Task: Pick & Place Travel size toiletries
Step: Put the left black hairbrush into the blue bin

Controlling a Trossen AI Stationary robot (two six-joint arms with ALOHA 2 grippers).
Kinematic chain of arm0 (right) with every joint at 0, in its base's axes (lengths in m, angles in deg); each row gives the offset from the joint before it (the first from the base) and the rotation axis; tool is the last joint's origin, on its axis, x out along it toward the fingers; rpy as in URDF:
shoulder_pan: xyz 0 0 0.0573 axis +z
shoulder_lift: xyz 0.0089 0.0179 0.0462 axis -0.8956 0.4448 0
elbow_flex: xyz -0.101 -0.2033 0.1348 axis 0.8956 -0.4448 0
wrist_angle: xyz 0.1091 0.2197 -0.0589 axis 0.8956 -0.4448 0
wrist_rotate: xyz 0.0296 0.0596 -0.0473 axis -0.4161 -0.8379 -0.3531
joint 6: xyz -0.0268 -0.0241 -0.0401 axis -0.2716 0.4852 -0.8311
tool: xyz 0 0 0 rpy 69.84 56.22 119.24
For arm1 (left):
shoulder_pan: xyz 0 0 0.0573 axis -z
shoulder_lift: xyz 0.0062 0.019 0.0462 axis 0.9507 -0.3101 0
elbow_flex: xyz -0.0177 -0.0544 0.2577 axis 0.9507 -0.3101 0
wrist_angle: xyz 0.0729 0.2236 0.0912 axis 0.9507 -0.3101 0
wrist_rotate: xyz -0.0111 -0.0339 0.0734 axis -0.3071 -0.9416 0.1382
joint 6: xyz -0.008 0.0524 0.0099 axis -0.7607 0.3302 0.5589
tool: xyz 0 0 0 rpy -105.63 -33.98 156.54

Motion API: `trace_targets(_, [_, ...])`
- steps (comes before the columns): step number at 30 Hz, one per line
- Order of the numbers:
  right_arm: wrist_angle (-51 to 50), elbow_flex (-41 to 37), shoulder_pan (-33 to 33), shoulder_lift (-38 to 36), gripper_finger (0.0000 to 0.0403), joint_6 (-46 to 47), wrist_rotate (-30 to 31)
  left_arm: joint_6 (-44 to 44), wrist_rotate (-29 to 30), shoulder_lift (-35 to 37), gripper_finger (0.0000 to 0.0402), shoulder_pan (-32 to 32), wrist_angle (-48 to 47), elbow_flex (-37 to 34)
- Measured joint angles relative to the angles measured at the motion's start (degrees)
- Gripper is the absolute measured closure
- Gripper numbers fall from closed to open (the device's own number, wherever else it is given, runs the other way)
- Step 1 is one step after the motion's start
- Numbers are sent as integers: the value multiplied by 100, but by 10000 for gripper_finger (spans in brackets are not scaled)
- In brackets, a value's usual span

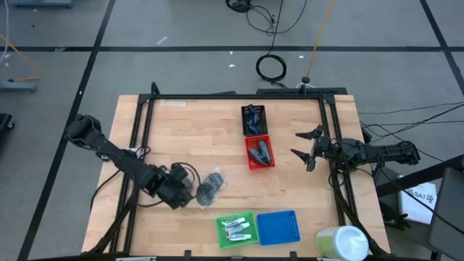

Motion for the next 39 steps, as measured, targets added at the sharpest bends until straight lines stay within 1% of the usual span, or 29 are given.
trace_targets(2, [0, -1, -1, 2, 85, 1, 0, -420, -347, 4, 367, -88, -749, -2])
trace_targets(3, [0, 0, 0, 2, 85, 0, 0, -487, -497, 10, 356, -114, -1150, -17])
trace_targets(5, [0, 0, -1, 2, 85, 2, 0, -571, -651, 8, 330, -167, -1704, -113])
trace_targets(6, [0, 0, -1, 2, 85, 1, 0, -606, -658, 21, 315, -207, -1837, -177])
trace_targets(9, [0, 0, -1, 1, 85, 1, 0, -598, -655, 303, 270, -260, -1678, -408])
trace_targets(11, [0, 0, 0, 2, 85, 0, 0, -558, -873, 450, 242, -301, -1449, -601])
trace_targets(13, [0, -1, 0, 2, 85, 1, 0, -564, -957, 558, 218, -382, -1391, -769])
trace_targets(16, [0, -1, -1, 2, 85, 1, 0, -580, -841, 664, 189, -446, -1434, -894])
trace_targets(18, [0, 0, 0, 2, 85, 0, 0, -352, -725, 662, 176, -462, -1429, -931])
trace_targets(20, [0, -1, 0, 2, 85, 1, 0, -317, -698, 670, 167, -474, -1424, -931])
trace_targets(24, [0, -2, 0, 2, 85, 1, 0, -798, -834, 663, 161, -570, -1172, -933])
trace_targets(26, [0, 0, 0, 2, 85, 2, 0, -545, -1049, 658, 163, -708, -932, -937])
trace_targets(29, [0, -1, 0, 1, 85, 2, 0, 55, -1079, 717, 168, -867, -501, -999])
trace_targets(33, [0, 0, 0, 2, 85, 0, 0, 565, -1126, 982, 177, -1234, -28, -1376])
trace_targets(37, [0, -2, -2, 2, 85, 0, 0, 831, -1475, 1310, 183, -1496, 1149, -2038])
trace_targets(39, [0, -2, -2, 0, 85, 2, -2, 849, -1553, 1361, 182, -1573, 1636, -2352])
